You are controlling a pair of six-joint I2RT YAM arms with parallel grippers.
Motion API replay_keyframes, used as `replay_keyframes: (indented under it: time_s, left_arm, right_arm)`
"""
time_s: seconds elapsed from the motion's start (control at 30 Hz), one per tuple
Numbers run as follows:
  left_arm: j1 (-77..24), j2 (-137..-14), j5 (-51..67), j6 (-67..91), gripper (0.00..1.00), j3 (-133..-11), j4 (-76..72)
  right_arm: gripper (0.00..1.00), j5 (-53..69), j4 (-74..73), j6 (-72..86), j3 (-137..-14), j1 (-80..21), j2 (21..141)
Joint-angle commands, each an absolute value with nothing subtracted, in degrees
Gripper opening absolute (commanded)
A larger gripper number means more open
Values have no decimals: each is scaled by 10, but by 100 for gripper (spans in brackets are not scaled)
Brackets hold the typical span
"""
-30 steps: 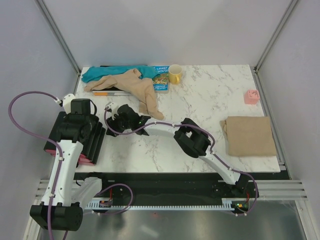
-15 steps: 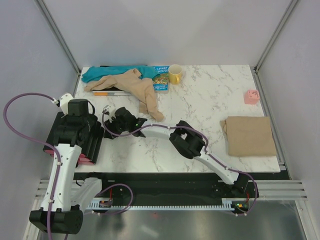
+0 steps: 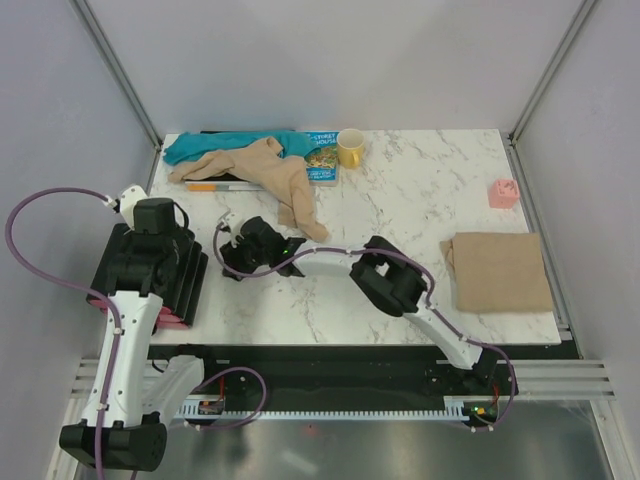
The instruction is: Fold and stack the t-shirts
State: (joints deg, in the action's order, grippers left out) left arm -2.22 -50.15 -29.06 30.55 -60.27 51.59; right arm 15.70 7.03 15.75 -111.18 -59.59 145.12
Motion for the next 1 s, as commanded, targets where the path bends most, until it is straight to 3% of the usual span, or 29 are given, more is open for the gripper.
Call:
replay_keyframes:
  time_s: [0.0, 0.07, 0.13, 0.33, 0.47, 0.53, 0.63, 0.77, 0.97]
  left_arm:
    - [-20, -477, -210, 308, 52, -565, 427]
    - [-21, -478, -148, 327, 53, -545, 387]
    - [-23, -495, -114, 336, 53, -530, 364]
    - [-25, -571, -115, 309, 53, -577, 342]
    - [-26, -629, -112, 300, 54, -622, 329]
    - [-26, -653, -113, 297, 55, -635, 323]
    - [-26, -697, -93, 293, 56, -658, 323]
    - [-28, -707, -74, 289, 56, -658, 324]
    - [-28, -676, -96, 272, 56, -636, 324]
  right_arm:
    - [59, 6, 55, 53, -945, -570, 1304]
    - [68, -31, 55, 5, -906, -568, 1235]
    - [63, -56, 59, -8, -864, -550, 1182]
    - [66, -1, 71, 44, -817, -469, 1102]
    - [66, 15, 64, 47, -844, -440, 1112]
    - [71, 18, 28, 41, -907, -425, 1155]
    - [68, 41, -64, 27, -1054, -409, 1237]
    - [78, 76, -114, 23, -1234, -395, 1323]
    - [79, 123, -113, 60, -1324, -369, 1410]
